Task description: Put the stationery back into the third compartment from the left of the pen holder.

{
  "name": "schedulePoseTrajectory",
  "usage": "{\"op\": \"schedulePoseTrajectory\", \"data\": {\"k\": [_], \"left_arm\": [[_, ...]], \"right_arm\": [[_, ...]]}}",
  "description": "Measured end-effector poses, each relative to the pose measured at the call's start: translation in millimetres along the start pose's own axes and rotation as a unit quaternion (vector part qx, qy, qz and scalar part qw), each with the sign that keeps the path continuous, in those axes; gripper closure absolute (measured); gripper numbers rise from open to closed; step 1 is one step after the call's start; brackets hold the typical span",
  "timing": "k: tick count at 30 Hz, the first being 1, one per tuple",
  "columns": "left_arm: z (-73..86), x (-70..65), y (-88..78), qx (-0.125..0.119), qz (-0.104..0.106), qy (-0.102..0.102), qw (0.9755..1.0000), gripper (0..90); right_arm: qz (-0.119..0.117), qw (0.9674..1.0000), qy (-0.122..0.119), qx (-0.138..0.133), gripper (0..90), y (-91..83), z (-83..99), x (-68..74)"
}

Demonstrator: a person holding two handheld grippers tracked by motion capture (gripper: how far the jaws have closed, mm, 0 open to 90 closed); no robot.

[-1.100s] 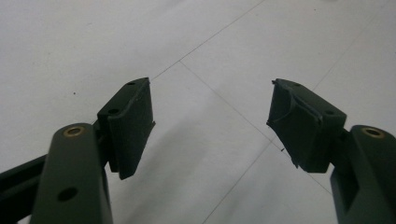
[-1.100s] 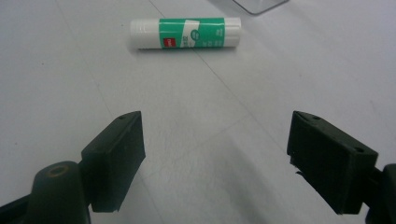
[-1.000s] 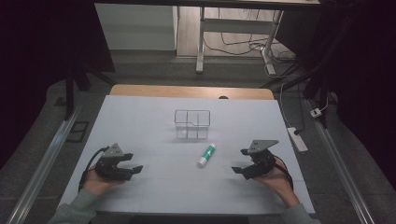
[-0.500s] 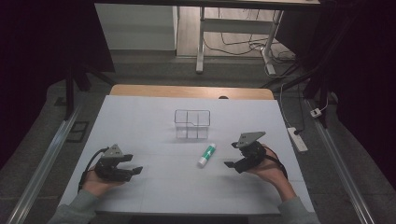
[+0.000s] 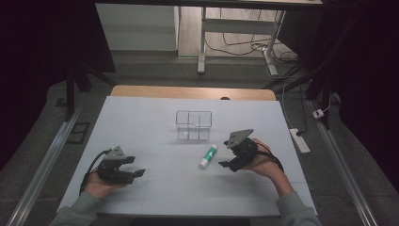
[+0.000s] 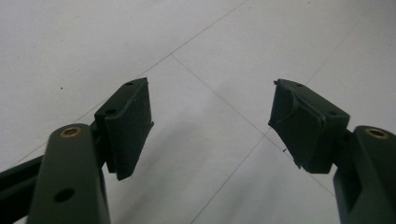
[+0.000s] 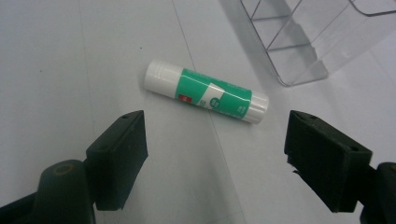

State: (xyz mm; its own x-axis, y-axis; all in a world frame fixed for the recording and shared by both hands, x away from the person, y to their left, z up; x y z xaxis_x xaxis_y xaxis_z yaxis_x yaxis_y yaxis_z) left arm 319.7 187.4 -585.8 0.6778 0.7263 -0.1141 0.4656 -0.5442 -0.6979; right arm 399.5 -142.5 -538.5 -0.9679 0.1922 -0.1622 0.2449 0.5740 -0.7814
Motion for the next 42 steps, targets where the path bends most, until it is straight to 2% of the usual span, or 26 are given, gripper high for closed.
{"op": "schedulePoseTrajectory", "data": {"k": [4,13,14,23,29,33,42], "left_arm": [[0.7,0.6,0.1,0.002,0.001,0.001,1.0000,28.7],[2.2,-0.4,1.0,0.006,0.001,0.002,1.0000,28.6],[2.0,-0.6,1.1,0.004,0.001,0.000,1.0000,28.6],[3.3,-1.2,2.2,0.010,0.003,0.003,0.9999,28.6],[4.0,-1.1,3.1,0.013,0.003,0.003,0.9999,28.6],[4.5,-1.1,3.7,0.015,0.003,0.003,0.9999,28.6],[5.4,-1.0,4.6,0.018,0.003,0.002,0.9998,28.6]], "right_arm": [[-0.003,0.9999,-0.013,0.010,19.8,5.2,-1.9,0.7],[-0.026,0.9976,-0.061,0.018,21.0,18.6,-15.5,5.6],[-0.029,0.9970,-0.070,0.016,21.0,19.8,-17.5,5.4],[-0.060,0.9925,-0.101,0.035,21.7,31.7,-24.9,10.3],[-0.075,0.9866,-0.135,0.053,22.2,39.3,-26.7,11.5],[-0.087,0.9832,-0.145,0.068,22.7,44.3,-27.1,13.7],[-0.114,0.9721,-0.180,0.099,26.9,56.1,-29.1,17.7]]}}
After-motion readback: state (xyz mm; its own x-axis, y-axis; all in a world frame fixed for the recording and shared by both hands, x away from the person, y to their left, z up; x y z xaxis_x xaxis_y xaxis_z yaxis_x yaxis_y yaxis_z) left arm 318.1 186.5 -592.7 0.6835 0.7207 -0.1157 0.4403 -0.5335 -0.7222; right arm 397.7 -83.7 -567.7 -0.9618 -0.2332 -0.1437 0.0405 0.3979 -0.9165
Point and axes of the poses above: each handheld gripper's, and its own axes: y roughly forward along the jaws, z roughly out of its underside, x roughly to its left, the point moved 9 cm from there along y, roughly forward along the jaws, and after that the axes turned 1 degree about -z, right-handed, at the moved point
